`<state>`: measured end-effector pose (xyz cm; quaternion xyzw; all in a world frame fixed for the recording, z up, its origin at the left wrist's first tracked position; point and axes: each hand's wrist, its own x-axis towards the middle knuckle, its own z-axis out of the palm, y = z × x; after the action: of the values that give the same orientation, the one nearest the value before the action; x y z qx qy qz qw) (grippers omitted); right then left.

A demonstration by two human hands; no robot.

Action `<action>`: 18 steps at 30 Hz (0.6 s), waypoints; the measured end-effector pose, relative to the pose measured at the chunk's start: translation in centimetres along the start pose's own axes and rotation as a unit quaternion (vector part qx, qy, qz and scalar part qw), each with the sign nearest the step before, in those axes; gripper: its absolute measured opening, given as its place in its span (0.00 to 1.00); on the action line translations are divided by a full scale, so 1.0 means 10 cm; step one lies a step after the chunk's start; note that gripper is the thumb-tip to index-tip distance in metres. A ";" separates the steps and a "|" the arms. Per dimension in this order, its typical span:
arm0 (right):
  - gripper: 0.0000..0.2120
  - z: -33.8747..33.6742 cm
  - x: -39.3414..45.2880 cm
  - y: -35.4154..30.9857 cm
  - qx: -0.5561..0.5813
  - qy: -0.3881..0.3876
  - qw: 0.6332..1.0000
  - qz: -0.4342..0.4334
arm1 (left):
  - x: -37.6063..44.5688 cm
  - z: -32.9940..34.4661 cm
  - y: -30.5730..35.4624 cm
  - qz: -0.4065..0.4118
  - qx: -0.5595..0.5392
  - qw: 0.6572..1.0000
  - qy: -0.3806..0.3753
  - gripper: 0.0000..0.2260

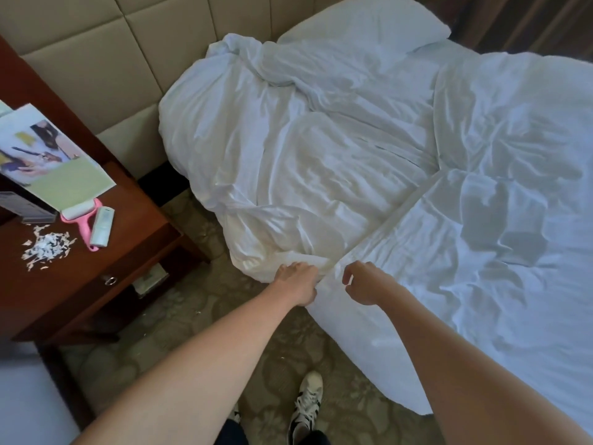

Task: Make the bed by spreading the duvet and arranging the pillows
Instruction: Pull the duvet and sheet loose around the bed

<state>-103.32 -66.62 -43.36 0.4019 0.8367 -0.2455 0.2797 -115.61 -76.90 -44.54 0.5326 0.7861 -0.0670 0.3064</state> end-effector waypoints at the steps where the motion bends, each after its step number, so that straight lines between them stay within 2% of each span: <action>1: 0.13 -0.03 0.03 0.12 -0.002 -0.002 1.000 0.001 | 0.07 -0.01 0.09 0.000 0.000 1.000 -0.004 0.09; 7: 0.16 -0.23 0.33 0.58 -0.014 0.000 1.000 -0.008 | 0.52 -0.01 0.46 0.008 -0.009 1.000 -0.009 0.10; 14: 0.22 -0.41 0.83 0.74 -0.065 0.007 0.996 -0.064 | 1.17 0.17 0.72 0.011 -0.027 0.999 -0.035 0.24; 18: 0.25 -0.49 1.18 0.90 -0.120 -0.013 0.990 -0.078 | 1.62 0.29 0.78 0.027 -0.062 0.997 -0.047 0.30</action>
<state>-103.48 -52.19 -49.30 0.2957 0.8851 -0.1696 0.3169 -111.54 -61.98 -54.09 0.5300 0.7584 -0.0346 0.3778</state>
